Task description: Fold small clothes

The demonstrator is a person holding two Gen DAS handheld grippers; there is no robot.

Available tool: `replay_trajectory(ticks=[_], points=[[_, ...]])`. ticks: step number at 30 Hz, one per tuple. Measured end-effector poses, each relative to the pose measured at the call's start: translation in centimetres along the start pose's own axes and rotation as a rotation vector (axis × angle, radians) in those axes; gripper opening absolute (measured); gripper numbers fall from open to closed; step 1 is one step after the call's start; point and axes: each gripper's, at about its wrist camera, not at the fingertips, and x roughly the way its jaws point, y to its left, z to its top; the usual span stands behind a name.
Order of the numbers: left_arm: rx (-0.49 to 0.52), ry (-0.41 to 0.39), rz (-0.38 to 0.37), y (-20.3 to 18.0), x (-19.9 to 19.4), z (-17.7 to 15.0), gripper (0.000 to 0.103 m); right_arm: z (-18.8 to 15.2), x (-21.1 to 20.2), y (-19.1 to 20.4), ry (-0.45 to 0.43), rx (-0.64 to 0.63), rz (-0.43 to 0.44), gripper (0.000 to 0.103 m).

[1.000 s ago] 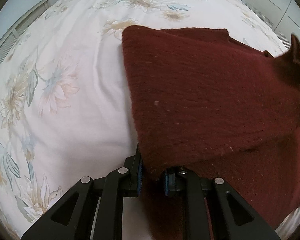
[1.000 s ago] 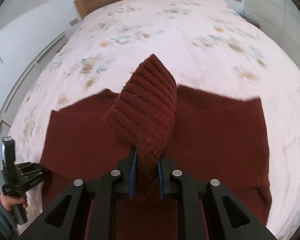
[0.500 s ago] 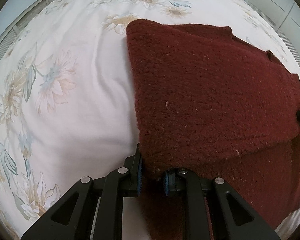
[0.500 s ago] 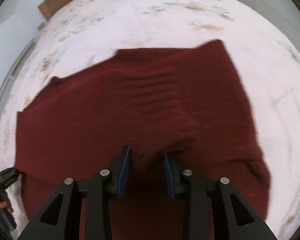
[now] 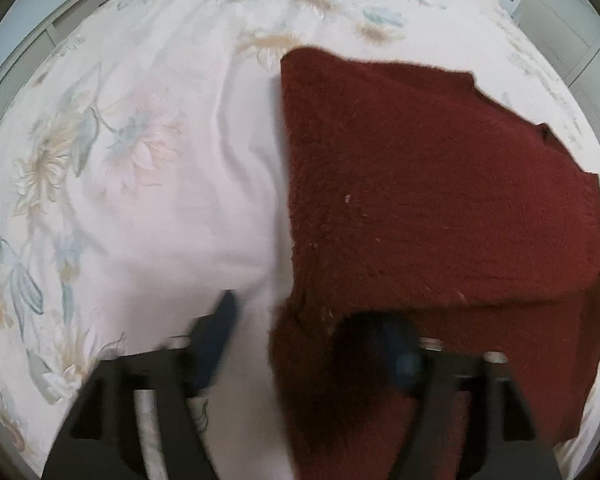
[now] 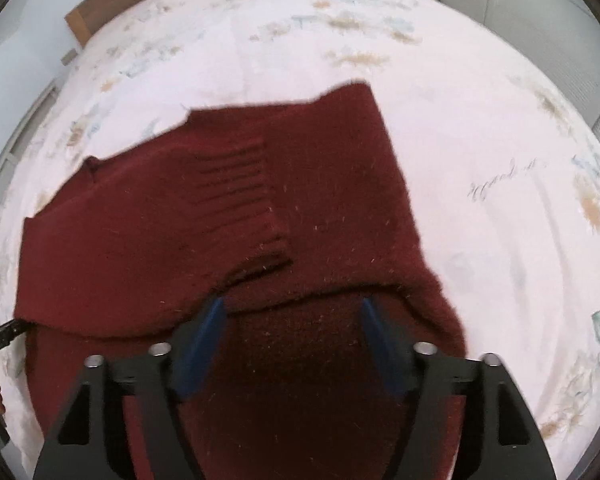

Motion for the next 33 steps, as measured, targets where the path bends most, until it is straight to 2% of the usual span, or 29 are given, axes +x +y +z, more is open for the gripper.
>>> replay_trajectory(ticks=[2,4,6,7,8,10,13,15,18,21,25,27,31,33], points=[[-0.001,-0.025,0.017,-0.3,-1.5,-0.4,0.096,0.1,-1.3,0.3,-0.029,-0.033,0.001,0.082],[0.016,-0.062,0.022,-0.8,-3.1,-0.8,0.102,0.3,-2.5,0.9,-0.057,-0.064,0.005,0.086],[0.031,-0.087,0.028,-1.4,-4.3,-0.8,0.102,0.6,-3.2,1.8,-0.078,-0.092,0.008,0.092],[0.039,-0.108,0.026,-1.9,-5.1,-0.8,0.102,0.7,-3.6,2.3,-0.09,-0.107,0.006,0.1],[0.043,-0.123,0.022,-2.5,-5.7,-0.8,0.102,0.8,-3.9,2.9,-0.101,-0.124,0.0,0.103],[0.057,-0.149,0.0,-4.0,-6.7,-0.5,0.102,0.9,-4.6,4.3,-0.135,-0.167,-0.002,0.103],[0.099,-0.183,-0.037,-7.1,-6.9,-0.6,0.102,1.1,-4.6,6.2,-0.147,-0.19,0.042,0.103],[0.128,-0.198,-0.037,-9.2,-6.4,-0.2,0.102,0.9,-3.9,7.5,-0.151,-0.208,0.032,0.103],[0.148,-0.177,-0.047,-12.1,-4.1,-0.3,0.102,0.3,-2.4,9.0,-0.161,-0.243,-0.002,0.103],[0.195,-0.173,-0.005,-13.6,-1.0,-0.4,0.102,-0.3,-0.2,9.7,-0.129,-0.253,0.004,0.103],[0.209,-0.123,0.027,-14.0,2.9,-0.6,0.102,-1.5,2.6,9.6,-0.092,-0.303,-0.04,0.103],[0.22,-0.146,0.048,-13.8,3.2,-0.9,0.102,-1.8,3.9,9.3,-0.072,-0.326,-0.071,0.103],[0.233,-0.161,0.05,-12.5,3.1,-1.0,0.102,-1.4,4.8,7.0,-0.077,-0.28,-0.037,0.103],[0.22,-0.166,0.044,-11.0,3.2,-1.0,0.102,-1.0,4.6,6.0,-0.087,-0.27,-0.055,0.103]])
